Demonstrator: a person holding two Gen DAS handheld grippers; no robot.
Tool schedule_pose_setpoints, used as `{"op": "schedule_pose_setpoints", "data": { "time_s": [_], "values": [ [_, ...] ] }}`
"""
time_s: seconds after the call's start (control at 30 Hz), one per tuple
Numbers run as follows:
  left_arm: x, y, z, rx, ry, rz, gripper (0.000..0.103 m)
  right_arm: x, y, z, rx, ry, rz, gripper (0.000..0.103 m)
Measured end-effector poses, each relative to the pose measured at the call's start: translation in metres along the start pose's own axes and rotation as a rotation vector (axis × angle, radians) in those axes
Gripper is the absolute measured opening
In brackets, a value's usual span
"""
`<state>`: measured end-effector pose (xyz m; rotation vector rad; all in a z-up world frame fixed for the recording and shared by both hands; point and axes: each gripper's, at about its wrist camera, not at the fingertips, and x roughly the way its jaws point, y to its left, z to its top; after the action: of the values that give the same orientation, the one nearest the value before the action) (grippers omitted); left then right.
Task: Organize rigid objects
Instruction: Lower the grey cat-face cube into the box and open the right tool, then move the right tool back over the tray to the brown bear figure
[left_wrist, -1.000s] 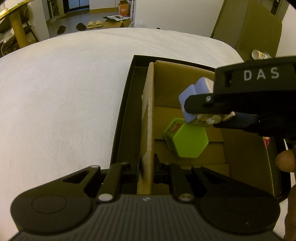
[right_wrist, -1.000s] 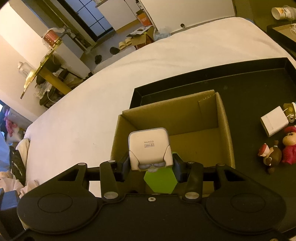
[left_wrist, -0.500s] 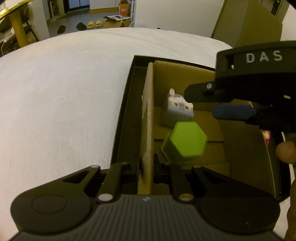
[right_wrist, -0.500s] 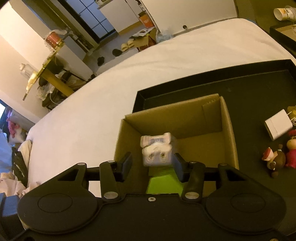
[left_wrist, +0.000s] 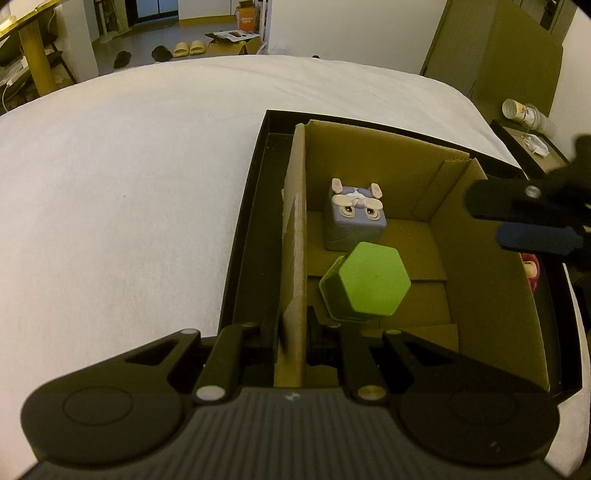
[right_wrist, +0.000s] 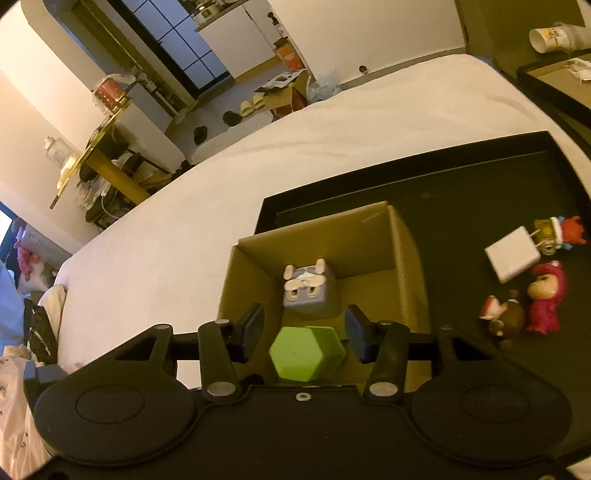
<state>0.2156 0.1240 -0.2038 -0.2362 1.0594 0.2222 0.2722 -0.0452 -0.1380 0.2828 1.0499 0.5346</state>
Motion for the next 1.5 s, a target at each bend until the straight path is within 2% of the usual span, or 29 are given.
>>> {"op": "schedule_pose_setpoints", "data": {
  "time_s": [0.83, 1.2, 1.5],
  "values": [
    [-0.004, -0.004, 0.001, 0.022, 0.001, 0.014, 0.012, -0.038, -0.053, -0.002, 0.03, -0.051, -0.079, 0.051],
    [-0.003, -0.008, 0.001, 0.035, 0.004, 0.032, 0.011, -0.045, -0.077, -0.005, 0.05, -0.057, -0.12, 0.056],
    [-0.004, -0.01, 0.001, 0.03, 0.0, 0.049, 0.011, -0.049, -0.094, -0.007, 0.068, -0.08, -0.154, 0.072]
  ]
}}
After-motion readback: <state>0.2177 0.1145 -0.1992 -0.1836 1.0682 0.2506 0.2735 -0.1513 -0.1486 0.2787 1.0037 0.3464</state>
